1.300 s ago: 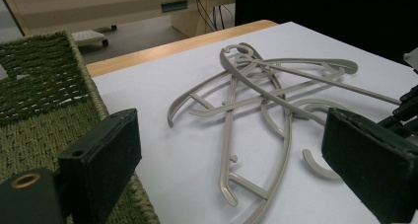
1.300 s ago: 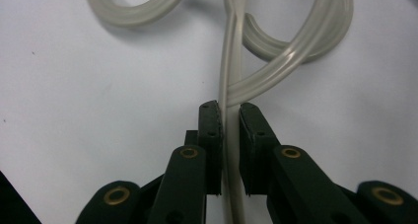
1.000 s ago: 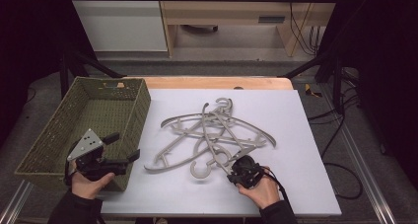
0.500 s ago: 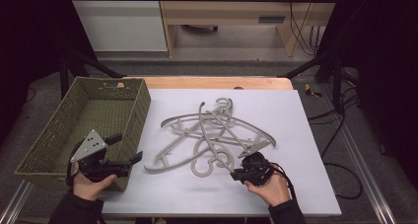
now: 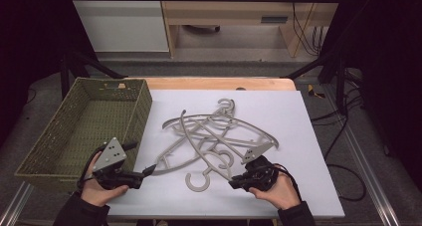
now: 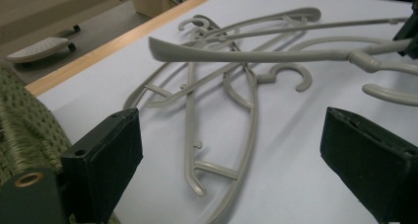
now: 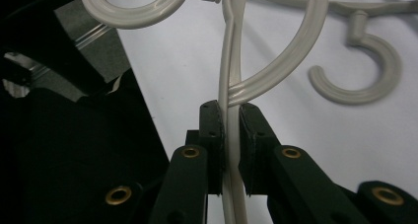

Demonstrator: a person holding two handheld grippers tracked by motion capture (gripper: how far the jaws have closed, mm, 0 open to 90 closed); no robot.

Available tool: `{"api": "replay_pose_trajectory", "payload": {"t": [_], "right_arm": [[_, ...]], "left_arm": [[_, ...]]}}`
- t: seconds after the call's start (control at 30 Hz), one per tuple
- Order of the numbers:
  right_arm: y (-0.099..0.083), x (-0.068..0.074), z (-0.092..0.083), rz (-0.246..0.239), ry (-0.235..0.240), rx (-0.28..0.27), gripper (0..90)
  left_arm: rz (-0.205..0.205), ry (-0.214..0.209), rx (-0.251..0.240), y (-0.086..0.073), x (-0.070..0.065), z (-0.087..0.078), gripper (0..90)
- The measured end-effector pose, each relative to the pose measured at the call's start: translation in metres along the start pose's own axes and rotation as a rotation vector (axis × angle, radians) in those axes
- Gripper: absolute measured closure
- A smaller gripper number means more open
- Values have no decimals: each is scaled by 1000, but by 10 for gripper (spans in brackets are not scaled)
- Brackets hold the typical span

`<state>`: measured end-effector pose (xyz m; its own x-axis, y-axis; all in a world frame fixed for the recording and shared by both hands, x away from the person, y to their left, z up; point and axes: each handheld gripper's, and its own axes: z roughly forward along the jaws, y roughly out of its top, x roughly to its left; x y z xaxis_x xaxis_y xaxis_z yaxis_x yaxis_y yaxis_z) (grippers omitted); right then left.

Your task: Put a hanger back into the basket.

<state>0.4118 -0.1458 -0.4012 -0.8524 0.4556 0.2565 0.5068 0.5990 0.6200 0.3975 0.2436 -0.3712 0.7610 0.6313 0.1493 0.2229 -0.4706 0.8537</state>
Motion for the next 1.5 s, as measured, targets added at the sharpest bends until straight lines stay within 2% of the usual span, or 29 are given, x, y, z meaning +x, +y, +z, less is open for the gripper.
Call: {"api": "replay_pose_trajectory", "payload": {"t": [0.07, 0.1, 0.2, 0.23, 0.3, 0.37, 0.4, 0.43, 0.47, 0.5, 0.57, 0.63, 0.67, 0.7, 0.73, 0.77, 0.8, 0.83, 0.93, 1.0, 1.07, 1.13, 1.2, 1.3, 1.37, 1.4, 1.5], "right_arm": [[1, 1, 1, -5, 7, 5, 817], [2, 2, 2, -14, 29, 1, 817], [2, 4, 3, -25, 56, 12, 817], [2, 4, 4, -39, 71, 22, 817], [2, 4, 5, -51, 83, 19, 817], [3, 6, 7, -68, 118, 37, 817], [3, 6, 8, -69, 138, 40, 817], [3, 7, 9, -70, 143, 50, 817], [3, 8, 11, -78, 158, 53, 817], [3, 8, 12, -80, 170, 58, 816], [3, 9, 14, -95, 183, 71, 817], [3, 10, 16, -87, 197, 79, 817], [3, 10, 16, -87, 197, 79, 817], [3, 11, 17, -91, 200, 91, 816], [3, 11, 17, -88, 214, 97, 816], [3, 11, 18, -98, 212, 90, 816], [3, 11, 18, -98, 212, 90, 816], [3, 11, 18, -95, 228, 91, 816], [4, 12, 18, -91, 232, 97, 816], [4, 13, 18, -104, 254, 98, 816], [5, 14, 18, -99, 262, 99, 816], [5, 14, 17, -111, 267, 95, 816], [5, 15, 17, -103, 268, 98, 816], [5, 16, 18, -108, 282, 100, 816], [5, 16, 18, -127, 292, 96, 816], [5, 17, 18, -114, 290, 102, 816], [5, 17, 17, -133, 301, 94, 815]], "left_arm": [[16, -7, 9, 0, -3, 3, 84], [46, -20, 29, 1, -8, 8, 85], [71, -28, 47, 2, -14, 13, 90], [107, -35, 65, 2, -19, 18, 92], [123, -39, 72, 2, -21, 20, 96], [167, -51, 98, 2, -25, 24, 111], [209, -64, 121, 2, -30, 28, 117], [234, -70, 133, 1, -32, 29, 125], [253, -77, 142, 1, -34, 31, 134], [253, -77, 142, 1, -34, 31, 145], [299, -86, 157, 0, -39, 34, 163], [367, -86, 171, 1, -45, 37, 183], [367, -86, 171, 1, -45, 37, 193], [396, -88, 172, 1, -49, 39, 203], [396, -88, 172, 1, -49, 39, 215], [439, -88, 182, 0, -52, 42, 228], [439, -88, 182, 0, -52, 42, 239], [496, -78, 201, -1, -54, 45, 255], [531, -77, 197, -1, -56, 48, 282], [581, -83, 191, -1, -60, 50, 337], [590, -87, 186, -2, -61, 50, 377], [629, -99, 185, -2, -63, 51, 426], [632, -105, 174, -3, -64, 51, 473], [685, -114, 179, -3, -66, 51, 520], [698, -113, 179, -3, -67, 52, 542], [703, -114, 177, -3, -68, 52, 555], [715, -115, 166, -4, -68, 51, 590]]}}
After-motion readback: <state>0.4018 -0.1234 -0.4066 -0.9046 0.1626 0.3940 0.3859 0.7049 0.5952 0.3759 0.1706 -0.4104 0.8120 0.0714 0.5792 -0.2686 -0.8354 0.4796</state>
